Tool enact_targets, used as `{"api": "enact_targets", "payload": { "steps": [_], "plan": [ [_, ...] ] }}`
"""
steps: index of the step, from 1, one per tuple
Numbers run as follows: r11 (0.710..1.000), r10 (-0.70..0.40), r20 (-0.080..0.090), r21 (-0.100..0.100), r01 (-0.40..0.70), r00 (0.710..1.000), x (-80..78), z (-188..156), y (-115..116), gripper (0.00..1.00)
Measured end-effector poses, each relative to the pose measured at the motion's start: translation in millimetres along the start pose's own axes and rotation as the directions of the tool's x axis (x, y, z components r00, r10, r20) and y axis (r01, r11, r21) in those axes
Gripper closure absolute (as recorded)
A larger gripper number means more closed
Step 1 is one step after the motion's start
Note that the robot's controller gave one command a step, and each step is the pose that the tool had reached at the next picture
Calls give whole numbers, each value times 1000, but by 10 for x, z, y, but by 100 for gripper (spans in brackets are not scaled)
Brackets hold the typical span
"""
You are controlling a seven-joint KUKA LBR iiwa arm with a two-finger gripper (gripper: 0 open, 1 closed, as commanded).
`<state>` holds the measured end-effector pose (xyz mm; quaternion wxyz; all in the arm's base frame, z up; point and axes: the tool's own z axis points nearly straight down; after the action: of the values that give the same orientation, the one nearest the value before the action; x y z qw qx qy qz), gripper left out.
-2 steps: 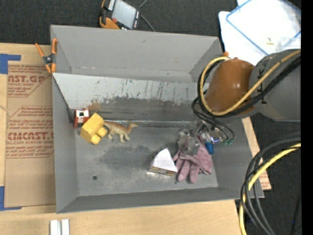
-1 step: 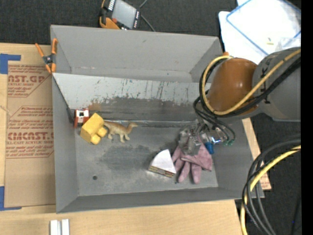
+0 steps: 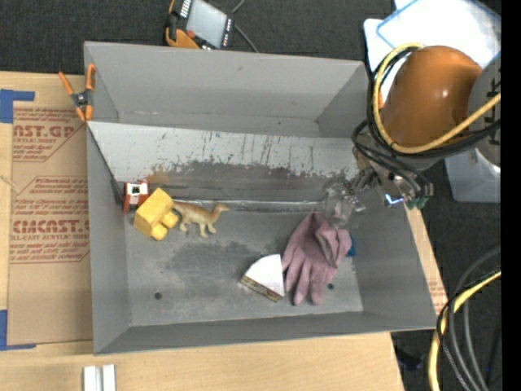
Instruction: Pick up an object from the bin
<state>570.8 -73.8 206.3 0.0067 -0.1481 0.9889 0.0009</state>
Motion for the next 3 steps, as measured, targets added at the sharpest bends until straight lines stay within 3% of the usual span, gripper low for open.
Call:
{"api": "enact_targets", "payload": {
  "steps": [1, 2, 3],
  "plan": [
    [1000, 24, -5, -2, -24, 1000, -64, -1015, -150, 100],
    [999, -53, 1, -1, 53, 999, 178, 56, 27, 100],
    [1000, -8, 6, 1, 8, 1000, 11, 81, -33, 100]
  ]
}}
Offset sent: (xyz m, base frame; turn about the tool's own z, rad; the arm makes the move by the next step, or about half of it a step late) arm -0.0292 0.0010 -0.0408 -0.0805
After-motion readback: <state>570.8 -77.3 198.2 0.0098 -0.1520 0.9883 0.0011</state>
